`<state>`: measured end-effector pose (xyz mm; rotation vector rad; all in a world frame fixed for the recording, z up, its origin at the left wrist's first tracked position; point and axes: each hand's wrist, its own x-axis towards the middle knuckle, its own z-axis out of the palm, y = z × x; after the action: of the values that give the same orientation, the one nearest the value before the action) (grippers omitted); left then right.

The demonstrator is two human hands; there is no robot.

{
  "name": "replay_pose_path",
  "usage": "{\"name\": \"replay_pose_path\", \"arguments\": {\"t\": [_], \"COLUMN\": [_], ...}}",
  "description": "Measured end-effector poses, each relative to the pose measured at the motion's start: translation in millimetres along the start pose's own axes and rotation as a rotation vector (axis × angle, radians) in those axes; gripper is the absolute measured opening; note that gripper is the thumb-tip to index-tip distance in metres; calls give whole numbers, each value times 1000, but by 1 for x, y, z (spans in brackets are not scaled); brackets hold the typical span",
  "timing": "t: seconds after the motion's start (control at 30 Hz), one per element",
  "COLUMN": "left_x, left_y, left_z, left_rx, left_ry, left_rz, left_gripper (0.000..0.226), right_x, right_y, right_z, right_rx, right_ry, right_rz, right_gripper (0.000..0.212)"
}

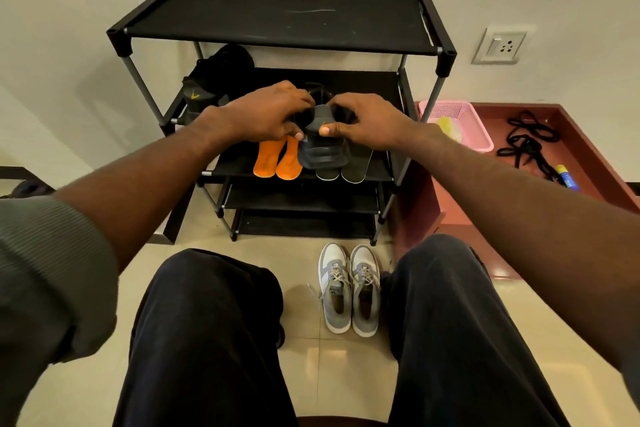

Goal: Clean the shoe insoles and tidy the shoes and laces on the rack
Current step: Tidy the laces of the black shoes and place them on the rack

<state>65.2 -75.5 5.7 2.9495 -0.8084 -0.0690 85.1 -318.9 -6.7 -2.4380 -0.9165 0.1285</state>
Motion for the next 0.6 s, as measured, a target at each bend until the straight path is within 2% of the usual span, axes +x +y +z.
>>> {"name": "replay_pose_path", "arguments": {"t": [0.17,0.3,0.37,0.43,0.53,0.6], "left_x": [1,-1,-5,-9,-11,-10], "left_y": [6,4,2,3,3,-1], "left_z": [8,9,11,14,19,22], "left_rx": [39,25,-46,-44,-1,-26], "left_ry": [64,16,7,55,201,257], "left_rz": [-13,-19,-5,22,53,26], "left_gripper": [20,25,31,38,32,33], "right_x": [1,-1,-2,-4,-2,2], "right_y": [5,-1,-1,0,2,4], "right_z": [-2,9,13,16,15,11], "right_rx": [-141,-198,-90,67,184,188], "right_ry": [25,72,77,105,124,63], "right_rz": [-30,-47,-45,-12,79,112], "right_gripper": [41,52,57,72,107,113]}}
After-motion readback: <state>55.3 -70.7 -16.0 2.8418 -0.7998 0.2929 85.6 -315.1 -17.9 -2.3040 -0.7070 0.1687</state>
